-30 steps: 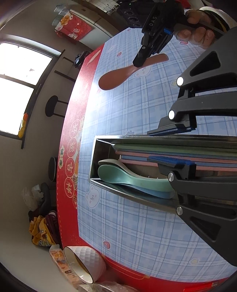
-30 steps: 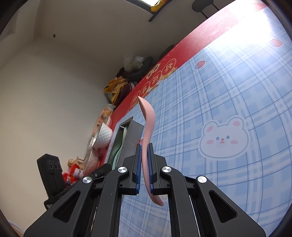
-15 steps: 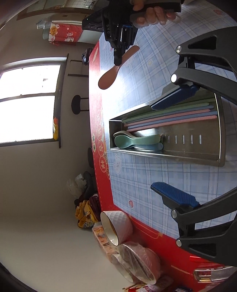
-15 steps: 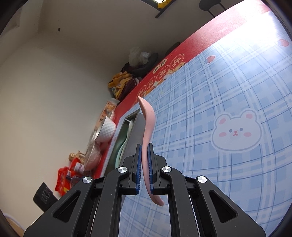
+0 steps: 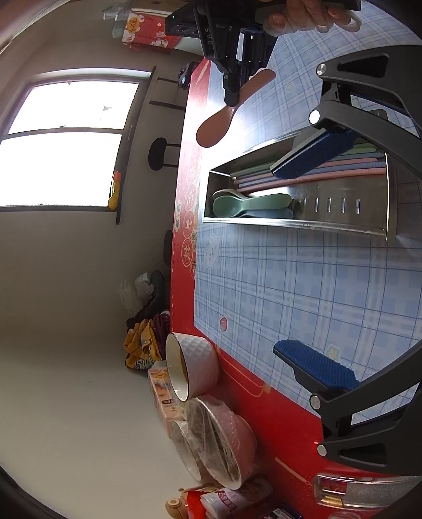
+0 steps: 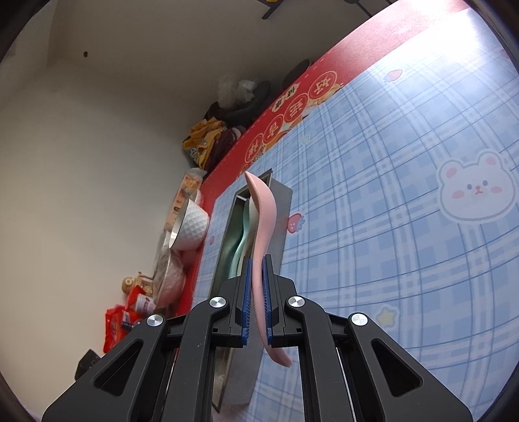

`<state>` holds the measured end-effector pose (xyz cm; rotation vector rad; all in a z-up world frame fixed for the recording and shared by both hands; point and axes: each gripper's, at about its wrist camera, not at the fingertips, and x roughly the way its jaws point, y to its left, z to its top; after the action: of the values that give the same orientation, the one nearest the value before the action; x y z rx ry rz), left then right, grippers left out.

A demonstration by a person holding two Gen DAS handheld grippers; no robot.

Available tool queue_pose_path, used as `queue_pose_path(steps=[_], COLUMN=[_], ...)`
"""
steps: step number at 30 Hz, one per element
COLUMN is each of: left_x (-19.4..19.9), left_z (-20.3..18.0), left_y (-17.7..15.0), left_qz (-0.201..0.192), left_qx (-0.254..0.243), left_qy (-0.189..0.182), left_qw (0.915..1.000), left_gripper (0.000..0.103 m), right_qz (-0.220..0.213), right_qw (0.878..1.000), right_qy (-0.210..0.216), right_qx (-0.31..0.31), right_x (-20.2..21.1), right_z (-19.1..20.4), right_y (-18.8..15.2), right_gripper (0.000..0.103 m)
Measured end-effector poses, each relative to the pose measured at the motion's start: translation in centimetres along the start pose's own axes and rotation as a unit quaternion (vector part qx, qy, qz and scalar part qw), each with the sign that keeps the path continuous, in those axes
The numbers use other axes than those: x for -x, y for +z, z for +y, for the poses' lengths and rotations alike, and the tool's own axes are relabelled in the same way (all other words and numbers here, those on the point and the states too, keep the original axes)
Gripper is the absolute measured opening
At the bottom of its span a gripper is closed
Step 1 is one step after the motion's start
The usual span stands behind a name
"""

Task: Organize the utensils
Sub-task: 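Carry the pink spoon into the steel tray and open the right tool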

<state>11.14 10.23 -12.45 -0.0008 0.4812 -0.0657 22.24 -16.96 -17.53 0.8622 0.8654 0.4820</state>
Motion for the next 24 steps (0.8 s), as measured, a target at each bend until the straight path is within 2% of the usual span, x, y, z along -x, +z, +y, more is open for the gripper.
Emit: queue_pose_path(steps=[6, 11, 24], left_x=[0.2, 0.3, 0.0], left_z=[0.8, 1.0, 2.5], left_y=[0.1, 0.0, 0.0], left_qz=[-0.001, -0.004, 0.003], left_qx=[0.022, 0.029, 0.068], left_qy=[0.005, 0.004, -0.003], left_qw=[0.9997, 0.9996, 0.9977], left_gripper=[0.097, 0.097, 0.097], right_qz=[0.007, 0.008, 0.010], right_qw=[1.000, 0.998, 0.992], right_qy=[-0.015, -0.063, -0.115], right_qx=[-0.022, -0.016, -0.045], right_x=[-2.5, -5.0, -8.7], right_z=[3.1, 5.1, 5.9], right_y=[-0.1, -0.2, -0.7], right_gripper=[0.007, 0.007, 0.007])
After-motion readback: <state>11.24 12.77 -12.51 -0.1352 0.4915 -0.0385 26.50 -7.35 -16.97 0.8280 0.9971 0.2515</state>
